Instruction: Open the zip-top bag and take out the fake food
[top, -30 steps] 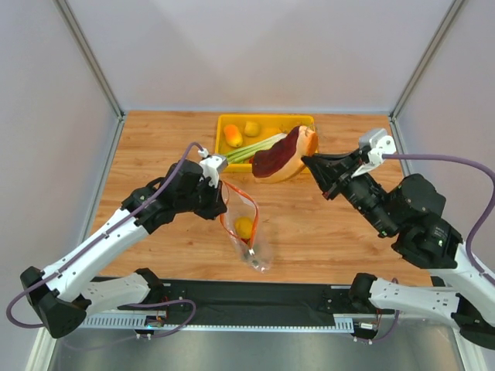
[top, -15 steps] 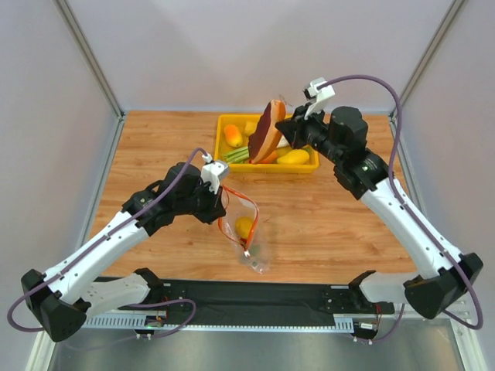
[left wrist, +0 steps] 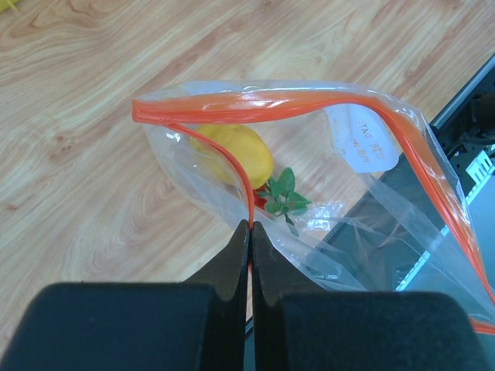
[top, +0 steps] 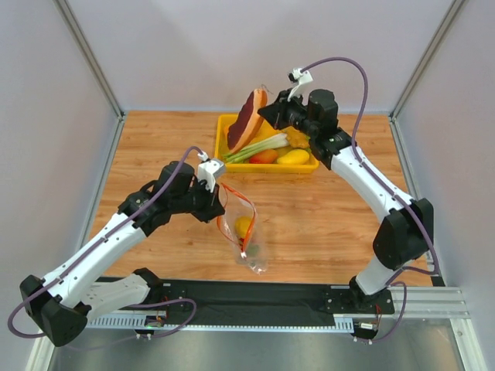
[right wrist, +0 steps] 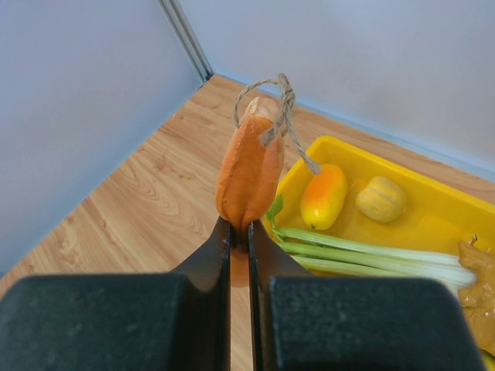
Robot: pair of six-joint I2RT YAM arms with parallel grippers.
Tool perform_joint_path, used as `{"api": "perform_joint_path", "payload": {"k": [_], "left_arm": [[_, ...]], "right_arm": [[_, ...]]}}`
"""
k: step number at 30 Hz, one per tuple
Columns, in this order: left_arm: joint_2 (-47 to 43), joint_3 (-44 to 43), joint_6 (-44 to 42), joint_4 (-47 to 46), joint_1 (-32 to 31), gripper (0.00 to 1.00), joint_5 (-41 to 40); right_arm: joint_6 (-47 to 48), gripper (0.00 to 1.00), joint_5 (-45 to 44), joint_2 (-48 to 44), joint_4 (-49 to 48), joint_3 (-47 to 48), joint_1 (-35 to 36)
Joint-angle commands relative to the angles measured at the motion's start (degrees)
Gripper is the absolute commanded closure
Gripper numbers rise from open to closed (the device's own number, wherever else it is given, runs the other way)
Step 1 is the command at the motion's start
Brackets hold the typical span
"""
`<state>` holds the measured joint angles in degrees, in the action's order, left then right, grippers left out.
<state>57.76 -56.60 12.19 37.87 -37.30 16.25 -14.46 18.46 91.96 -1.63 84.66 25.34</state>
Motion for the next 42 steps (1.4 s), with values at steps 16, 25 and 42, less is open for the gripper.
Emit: {"api": "perform_joint_path", "payload": {"k": [16, 25, 42], "left_arm": [[-0.1, 1.3, -1.3, -4.4, 5.4, 1.0, 9.7], [-0.6, 1.9, -1.8, -4.6, 5.4, 1.0, 9.9], [-1.8, 2.4, -2.2, -4.3, 5.4, 1.0, 9.5]], "right_arm": [[-2.0, 1.0, 1.5, 13.1, -8.7, -0.6, -6.5], [0.0, 0.95, -1.1, 19.1, -4.8, 1.2, -7.1], [2.2, 0.1, -6.2, 14.7, -1.8, -3.0, -7.8]]}}
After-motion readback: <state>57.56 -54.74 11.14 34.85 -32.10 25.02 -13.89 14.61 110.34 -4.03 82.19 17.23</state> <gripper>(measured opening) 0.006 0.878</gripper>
